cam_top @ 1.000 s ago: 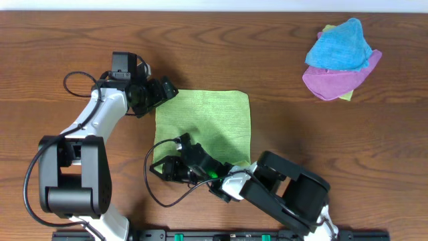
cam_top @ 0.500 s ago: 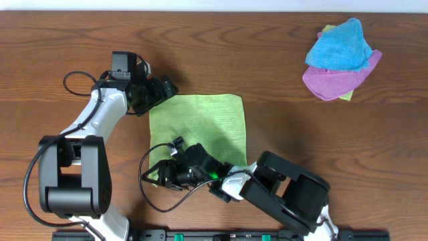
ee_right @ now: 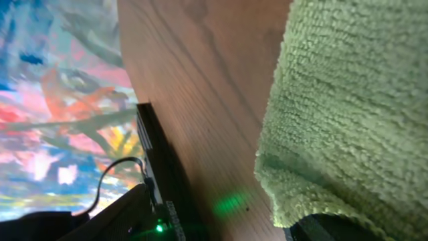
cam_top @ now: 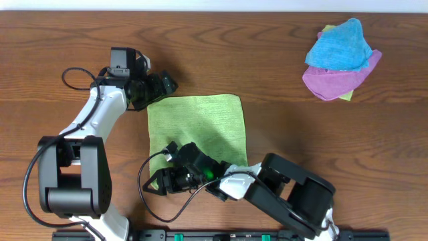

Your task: Fold the cloth

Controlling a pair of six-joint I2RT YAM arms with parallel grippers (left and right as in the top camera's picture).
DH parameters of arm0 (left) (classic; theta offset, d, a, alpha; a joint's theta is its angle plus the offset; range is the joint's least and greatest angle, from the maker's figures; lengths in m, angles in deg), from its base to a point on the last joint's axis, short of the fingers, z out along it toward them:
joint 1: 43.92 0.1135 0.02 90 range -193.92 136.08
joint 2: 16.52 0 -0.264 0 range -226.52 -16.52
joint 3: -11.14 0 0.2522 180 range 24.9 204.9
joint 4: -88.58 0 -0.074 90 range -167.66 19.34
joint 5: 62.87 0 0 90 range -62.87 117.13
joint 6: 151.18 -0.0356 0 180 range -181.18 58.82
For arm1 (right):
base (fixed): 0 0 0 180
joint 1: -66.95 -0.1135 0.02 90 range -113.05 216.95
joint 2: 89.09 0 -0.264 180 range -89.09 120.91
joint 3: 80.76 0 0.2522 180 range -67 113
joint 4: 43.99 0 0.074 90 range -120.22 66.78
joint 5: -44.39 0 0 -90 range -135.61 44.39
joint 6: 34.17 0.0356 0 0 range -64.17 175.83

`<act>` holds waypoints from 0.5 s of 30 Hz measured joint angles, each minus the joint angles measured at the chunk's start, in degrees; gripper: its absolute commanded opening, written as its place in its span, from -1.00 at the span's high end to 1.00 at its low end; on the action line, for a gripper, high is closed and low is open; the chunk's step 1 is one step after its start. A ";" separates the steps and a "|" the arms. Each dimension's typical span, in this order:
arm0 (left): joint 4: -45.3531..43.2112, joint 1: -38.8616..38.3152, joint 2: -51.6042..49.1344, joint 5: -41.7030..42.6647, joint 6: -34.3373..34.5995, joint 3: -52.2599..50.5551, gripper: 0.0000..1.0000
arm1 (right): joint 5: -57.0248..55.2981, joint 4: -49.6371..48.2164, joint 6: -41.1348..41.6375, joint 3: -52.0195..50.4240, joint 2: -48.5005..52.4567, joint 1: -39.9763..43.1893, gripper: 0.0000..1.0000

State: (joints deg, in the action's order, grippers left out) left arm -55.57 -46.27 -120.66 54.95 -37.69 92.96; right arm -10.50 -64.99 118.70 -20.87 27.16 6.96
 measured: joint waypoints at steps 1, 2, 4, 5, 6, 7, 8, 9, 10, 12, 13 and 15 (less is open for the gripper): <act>0.00 0.00 0.00 0.00 0.00 0.00 -0.92 | 0.07 1.18 -0.87 0.13 -0.37 0.00 -0.26; 0.00 0.00 0.00 0.00 0.00 0.02 -0.91 | -0.02 3.13 -2.12 0.35 -1.03 -0.04 -0.26; 0.02 0.00 0.00 0.00 0.00 0.02 -0.91 | -0.28 6.69 -4.66 0.44 -2.32 -0.11 -0.26; 0.00 0.00 0.00 0.00 0.00 0.02 -0.91 | -0.46 8.31 -5.75 0.44 -2.93 -0.11 -0.26; 0.00 0.00 0.00 -0.02 0.00 0.02 -0.91 | -0.87 10.88 -7.43 0.44 -4.04 -0.17 -0.26; 0.00 0.00 0.00 -0.02 0.00 0.02 -0.91 | -1.22 12.24 -8.37 0.37 -4.63 -0.26 -0.27; 0.00 0.00 0.00 -0.02 0.00 0.02 -0.92 | -1.73 14.36 -9.64 0.42 -5.49 -0.26 -0.27; 0.00 0.00 0.00 -0.07 0.02 0.02 -0.91 | -2.29 16.02 -10.60 0.35 -6.34 -0.33 -0.28; 0.00 0.00 0.00 -0.13 0.00 0.02 -0.91 | -2.97 17.86 -11.69 0.24 -7.21 -0.39 -0.28; 0.00 0.00 0.00 -0.17 0.00 0.02 -0.91 | -4.59 21.75 -14.08 0.04 -9.20 -0.50 -0.31; 0.00 0.00 0.00 -0.15 0.00 0.02 -0.91 | -5.03 22.75 -14.58 -0.09 -9.62 -0.52 -0.31; 0.00 0.00 0.00 -0.17 0.00 0.02 -0.91 | -6.16 26.51 -16.37 -0.13 -11.30 -0.52 -0.33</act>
State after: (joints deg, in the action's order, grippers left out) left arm -55.57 -46.27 -120.66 54.77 -37.69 92.98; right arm -16.66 -38.48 102.33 -21.00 15.86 6.44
